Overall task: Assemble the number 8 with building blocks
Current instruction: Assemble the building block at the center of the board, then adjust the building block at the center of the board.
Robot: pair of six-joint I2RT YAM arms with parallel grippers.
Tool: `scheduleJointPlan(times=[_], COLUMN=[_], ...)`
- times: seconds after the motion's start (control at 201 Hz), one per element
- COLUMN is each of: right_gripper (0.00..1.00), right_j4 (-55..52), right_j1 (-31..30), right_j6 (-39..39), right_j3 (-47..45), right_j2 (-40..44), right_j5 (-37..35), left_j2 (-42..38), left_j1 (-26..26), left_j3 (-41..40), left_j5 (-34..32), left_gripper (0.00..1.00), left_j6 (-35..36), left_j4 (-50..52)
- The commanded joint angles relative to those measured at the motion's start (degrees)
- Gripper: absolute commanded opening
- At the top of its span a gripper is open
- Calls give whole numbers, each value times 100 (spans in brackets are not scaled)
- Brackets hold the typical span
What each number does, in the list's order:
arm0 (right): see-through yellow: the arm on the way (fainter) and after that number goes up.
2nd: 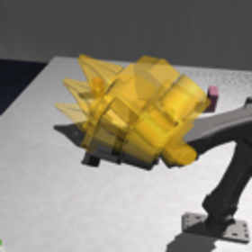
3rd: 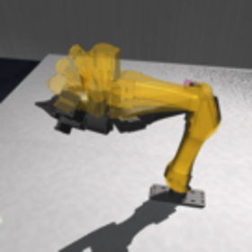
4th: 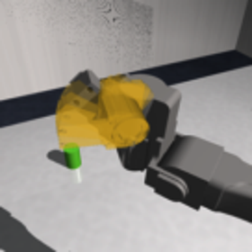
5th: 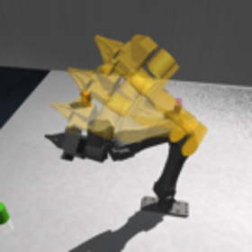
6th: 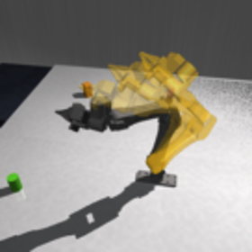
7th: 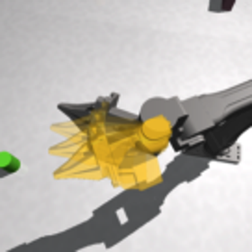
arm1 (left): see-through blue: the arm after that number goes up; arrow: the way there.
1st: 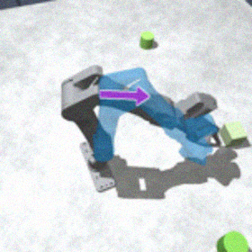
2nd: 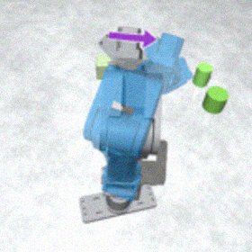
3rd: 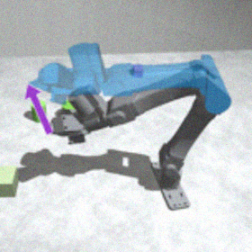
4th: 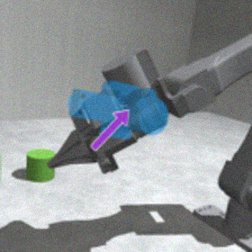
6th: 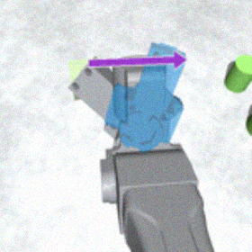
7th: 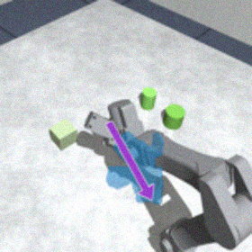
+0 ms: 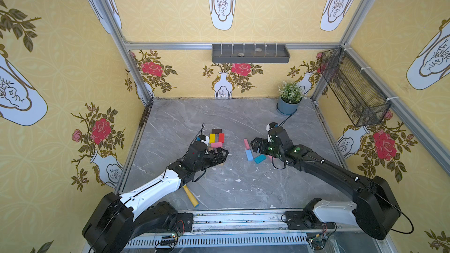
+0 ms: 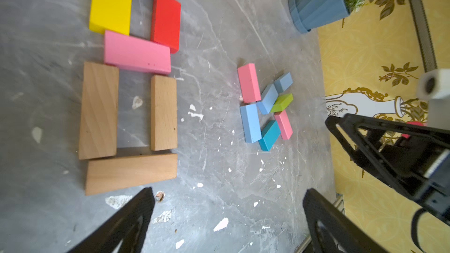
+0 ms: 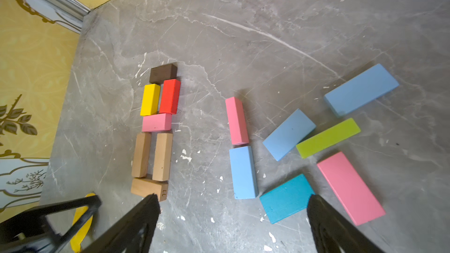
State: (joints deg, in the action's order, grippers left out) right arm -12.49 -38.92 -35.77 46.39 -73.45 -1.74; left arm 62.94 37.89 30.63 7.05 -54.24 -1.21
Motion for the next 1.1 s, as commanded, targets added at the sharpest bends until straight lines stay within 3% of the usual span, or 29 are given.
scheduleJointPlan(times=[0.0,0.309,0.717,1.095], right_gripper=[98,98,74,44], right_j4=[-399,-706,-935,-810], right_j1=[65,77,148,482], right_j6=[263,919,1264,1284], right_j3=[272,1235,2469,2806], right_j2=[-249,-1394,-3190,-3891], right_j5=[-88,13,386,1317], left_j2=[-226,-480,-529,-521], left_j1=[-9,-53,-211,-247], left_j3=[94,191,-30,-171], left_j5=[-510,-819,-675,-602], left_gripper=[99,100,100,100], left_j6=[394,756,791,724], left_j4=[548,904,772,677])
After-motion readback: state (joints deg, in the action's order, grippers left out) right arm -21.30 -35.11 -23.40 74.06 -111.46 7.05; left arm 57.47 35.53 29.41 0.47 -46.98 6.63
